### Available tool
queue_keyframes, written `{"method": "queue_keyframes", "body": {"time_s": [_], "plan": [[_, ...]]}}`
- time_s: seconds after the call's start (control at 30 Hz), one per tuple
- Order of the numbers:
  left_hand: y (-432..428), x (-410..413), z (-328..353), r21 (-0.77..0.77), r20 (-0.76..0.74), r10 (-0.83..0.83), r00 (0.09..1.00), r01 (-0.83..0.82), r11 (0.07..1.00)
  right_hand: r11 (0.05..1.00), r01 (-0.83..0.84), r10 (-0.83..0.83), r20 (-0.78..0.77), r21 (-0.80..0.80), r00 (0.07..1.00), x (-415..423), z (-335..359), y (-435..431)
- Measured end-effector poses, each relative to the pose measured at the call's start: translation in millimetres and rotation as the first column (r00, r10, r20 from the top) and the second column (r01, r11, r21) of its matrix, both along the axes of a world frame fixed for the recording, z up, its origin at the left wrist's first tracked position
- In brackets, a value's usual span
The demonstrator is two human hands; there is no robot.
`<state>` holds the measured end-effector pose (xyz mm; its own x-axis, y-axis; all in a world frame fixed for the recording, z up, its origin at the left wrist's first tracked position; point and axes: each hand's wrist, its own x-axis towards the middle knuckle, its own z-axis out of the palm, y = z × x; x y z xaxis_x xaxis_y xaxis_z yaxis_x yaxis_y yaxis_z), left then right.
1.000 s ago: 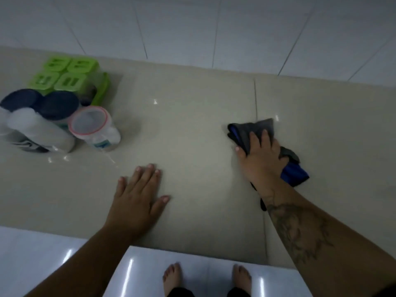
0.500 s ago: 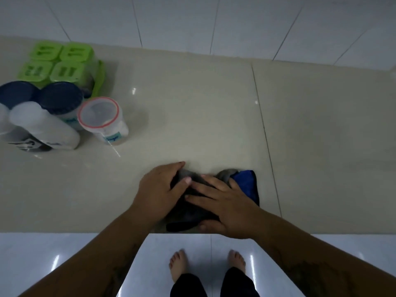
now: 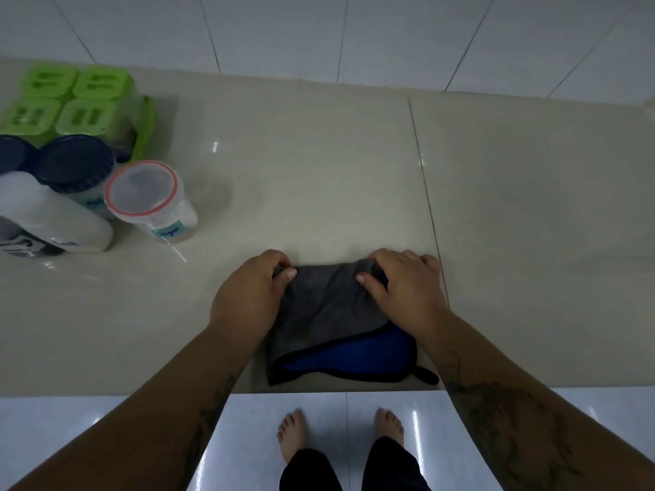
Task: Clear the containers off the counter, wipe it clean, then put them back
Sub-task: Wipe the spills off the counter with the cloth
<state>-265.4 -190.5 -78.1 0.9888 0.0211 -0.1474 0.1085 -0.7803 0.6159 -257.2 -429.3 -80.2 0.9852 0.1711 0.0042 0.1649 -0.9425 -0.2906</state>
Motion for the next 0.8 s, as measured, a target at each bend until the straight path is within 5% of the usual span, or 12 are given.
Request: {"method": "queue_keyframes", "body": {"time_s": [0.1, 0.17, 0.27, 0.37, 0.6, 0.7, 0.8], "plan": [[-4, -5, 9, 0.166, 0.192, -0.022, 0.981, -0.011, 0.986, 0.996, 0.022, -0.020, -0.022, 0.086, 1.000, -3, 5, -2], [-7, -15, 19, 0.214, 0.251, -0.177, 0.952, 0.124, 0.969, 0.993, 0.082, -0.084, 0.019, 0.090, 0.996, -13, 11, -6], [-3, -39, 18, 0.306, 0.159, -0.454, 0.877, 0.393, 0.867, 0.983, 0.170, -0.174, -0.052, -0.075, 0.983, -32, 16, -7], [14, -58, 1, 0.327, 0.004, -0.562, 0.827, 0.530, 0.783, 0.983, 0.149, -0.156, -0.065, -0.108, 0.986, -46, 13, 0], [18, -65, -6, 0.435, 0.144, -0.677, 0.722, 0.568, 0.699, 0.958, 0.284, -0.276, -0.372, -0.035, 0.886, -51, 39, -14], [16, -63, -6, 0.501, 0.062, -0.810, 0.583, 0.684, 0.531, 0.938, 0.335, -0.329, -0.547, -0.092, 0.770, -73, 36, -25], [20, -61, -2, 0.466, 0.017, -0.832, 0.554, 0.732, 0.497, 0.930, 0.348, -0.353, -0.569, -0.123, 0.743, -90, 32, -28]]}}
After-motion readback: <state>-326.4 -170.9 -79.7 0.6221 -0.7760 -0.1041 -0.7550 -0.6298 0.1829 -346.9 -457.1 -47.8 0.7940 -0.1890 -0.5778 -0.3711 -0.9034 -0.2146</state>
